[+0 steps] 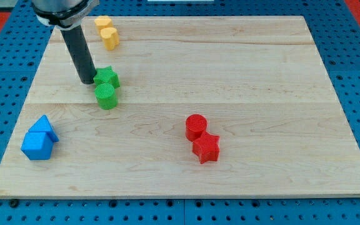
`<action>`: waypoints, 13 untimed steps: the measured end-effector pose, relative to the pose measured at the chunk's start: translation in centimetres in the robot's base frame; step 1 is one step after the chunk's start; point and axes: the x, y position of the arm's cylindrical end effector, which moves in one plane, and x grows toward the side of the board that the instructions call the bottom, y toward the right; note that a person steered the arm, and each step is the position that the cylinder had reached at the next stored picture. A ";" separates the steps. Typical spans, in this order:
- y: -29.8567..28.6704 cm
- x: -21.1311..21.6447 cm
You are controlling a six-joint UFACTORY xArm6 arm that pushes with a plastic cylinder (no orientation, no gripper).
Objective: Push the green blocks to the right of the blue blocks
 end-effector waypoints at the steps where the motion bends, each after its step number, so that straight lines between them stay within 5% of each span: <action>1: 0.0 -3.0; 3: 2.0 -3.6; 10: 4.8 10.2; 13: 8.8 7.9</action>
